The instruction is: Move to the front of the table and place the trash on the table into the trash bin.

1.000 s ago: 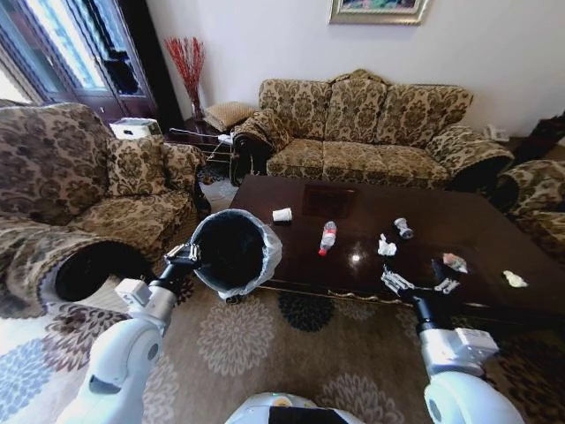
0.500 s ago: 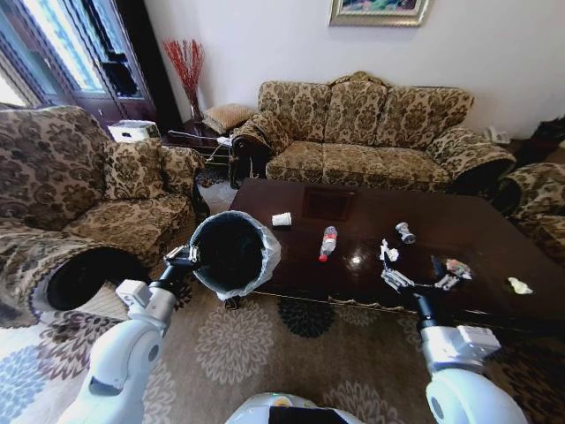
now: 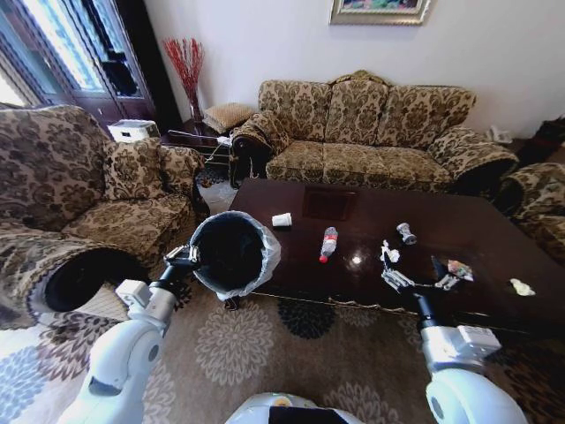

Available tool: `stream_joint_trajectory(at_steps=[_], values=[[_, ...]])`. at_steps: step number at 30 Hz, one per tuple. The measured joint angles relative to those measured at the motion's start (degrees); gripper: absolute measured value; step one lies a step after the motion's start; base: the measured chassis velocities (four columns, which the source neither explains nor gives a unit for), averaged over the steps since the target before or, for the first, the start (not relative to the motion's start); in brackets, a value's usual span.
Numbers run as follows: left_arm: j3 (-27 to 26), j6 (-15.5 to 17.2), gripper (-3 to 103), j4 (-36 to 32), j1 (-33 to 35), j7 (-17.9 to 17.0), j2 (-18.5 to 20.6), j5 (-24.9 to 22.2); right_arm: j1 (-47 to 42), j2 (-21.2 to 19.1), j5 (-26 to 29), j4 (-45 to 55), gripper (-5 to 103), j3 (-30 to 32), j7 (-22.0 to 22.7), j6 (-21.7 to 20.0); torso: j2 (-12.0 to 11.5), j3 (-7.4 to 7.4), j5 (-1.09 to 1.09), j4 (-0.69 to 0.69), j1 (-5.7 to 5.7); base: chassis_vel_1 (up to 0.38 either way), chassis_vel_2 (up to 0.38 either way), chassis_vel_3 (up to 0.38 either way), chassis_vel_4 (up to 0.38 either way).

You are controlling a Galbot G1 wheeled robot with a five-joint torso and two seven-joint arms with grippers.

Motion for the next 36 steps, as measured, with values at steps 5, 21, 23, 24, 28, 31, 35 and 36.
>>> stream_joint_trajectory(at_steps=[5,21,23,24,28,31,35,36], values=[[0.00,0.00,3,-0.01,0.00,0.00,0.00,0.00,0.00,0.00,0.00,0.00,100,0.00,0.00,0.00,0.00,0.00,-0.01,0.00,0.00,0.000,0.000,0.000,0.000],[0.00,0.00,3,-0.03,0.00,0.00,0.00,-0.01,0.00,0.00,-0.01,0.00,100,0.00,0.00,0.00,0.00,0.00,0.00,0.00,0.00,0.000,0.000,0.000,0.000],[0.00,0.00,3,-0.03,0.00,0.00,0.00,-0.01,0.00,0.00,-0.01,0.00,100,0.00,0.00,0.00,0.00,0.00,0.00,0.00,0.00,0.000,0.000,0.000,0.000],[0.00,0.00,3,-0.03,0.00,0.00,0.00,-0.02,0.00,0.00,-0.01,0.01,100,0.00,0.00,0.00,0.00,0.00,0.00,0.00,0.00,0.000,0.000,0.000,0.000],[0.00,0.00,3,-0.03,0.00,0.00,0.00,-0.01,0.00,0.01,-0.01,0.00,100,0.00,0.00,0.00,0.00,0.00,0.00,0.00,0.00,0.000,0.000,0.000,0.000],[0.00,0.00,3,-0.03,0.00,0.00,0.00,-0.02,0.00,0.01,-0.01,0.00,100,0.00,0.00,0.00,0.00,0.00,0.00,0.00,0.00,0.000,0.000,0.000,0.000],[-0.34,-4.13,3,0.01,0.66,0.48,-1.72,0.34,1.15,-1.56,2.66,0.02,100,1.03,1.08,-2.53,0.00,0.00,-0.04,0.02,0.00,0.000,0.000,0.000,0.000],[-0.57,-5.62,3,0.05,0.83,0.56,-2.25,0.53,1.38,-1.77,2.90,0.01,100,1.11,1.30,-2.73,0.00,0.00,-0.02,0.04,0.00,0.000,0.000,0.000,0.000]])
